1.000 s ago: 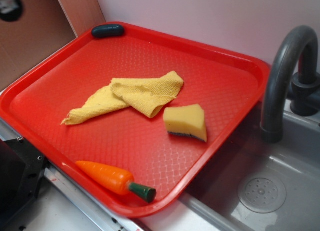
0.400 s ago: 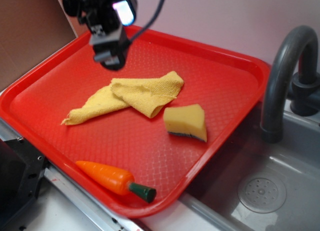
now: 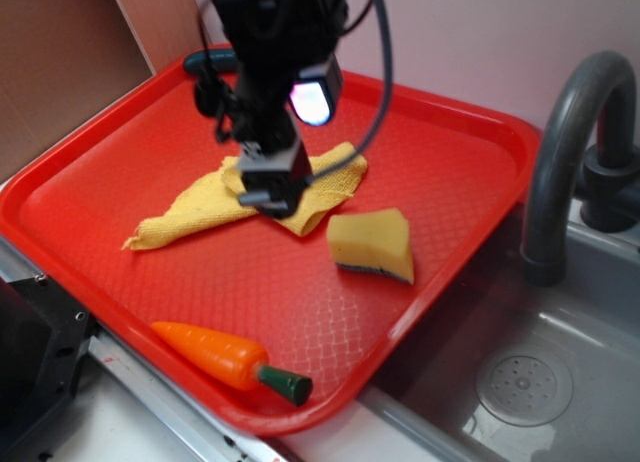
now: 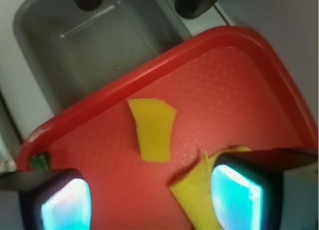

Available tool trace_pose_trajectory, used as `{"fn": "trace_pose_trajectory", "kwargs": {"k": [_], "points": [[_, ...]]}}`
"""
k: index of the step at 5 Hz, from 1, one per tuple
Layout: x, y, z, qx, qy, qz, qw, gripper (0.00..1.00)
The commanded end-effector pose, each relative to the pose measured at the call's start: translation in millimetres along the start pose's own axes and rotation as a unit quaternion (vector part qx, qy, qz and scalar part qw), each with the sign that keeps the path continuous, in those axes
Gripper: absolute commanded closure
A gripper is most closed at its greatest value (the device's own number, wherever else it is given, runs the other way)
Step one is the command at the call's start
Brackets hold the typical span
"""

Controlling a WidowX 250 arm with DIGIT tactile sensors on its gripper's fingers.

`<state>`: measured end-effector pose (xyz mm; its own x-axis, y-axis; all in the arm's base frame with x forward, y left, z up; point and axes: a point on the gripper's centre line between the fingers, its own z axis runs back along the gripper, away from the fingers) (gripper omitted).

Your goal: Grab the green sponge.

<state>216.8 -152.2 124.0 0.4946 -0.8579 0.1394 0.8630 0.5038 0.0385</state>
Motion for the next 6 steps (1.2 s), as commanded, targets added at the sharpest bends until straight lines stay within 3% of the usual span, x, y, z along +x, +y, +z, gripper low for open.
{"fn": "trace_pose_trajectory", "kwargs": {"k": [1,4,5,6], "points": [[7.4,-1.5,-39.8,0.017,0.007,0.039,0.999,0.00],[15.8,-15.8,-89.7,-0.017,0.047,0.013,0.999,0.00],[14.2,-14.2,-92.6,-0.009,0.047,0.017,0.999,1.00],[12.7,-13.7,-87.8,-0.006,0.031,0.026,0.999,1.00]]}}
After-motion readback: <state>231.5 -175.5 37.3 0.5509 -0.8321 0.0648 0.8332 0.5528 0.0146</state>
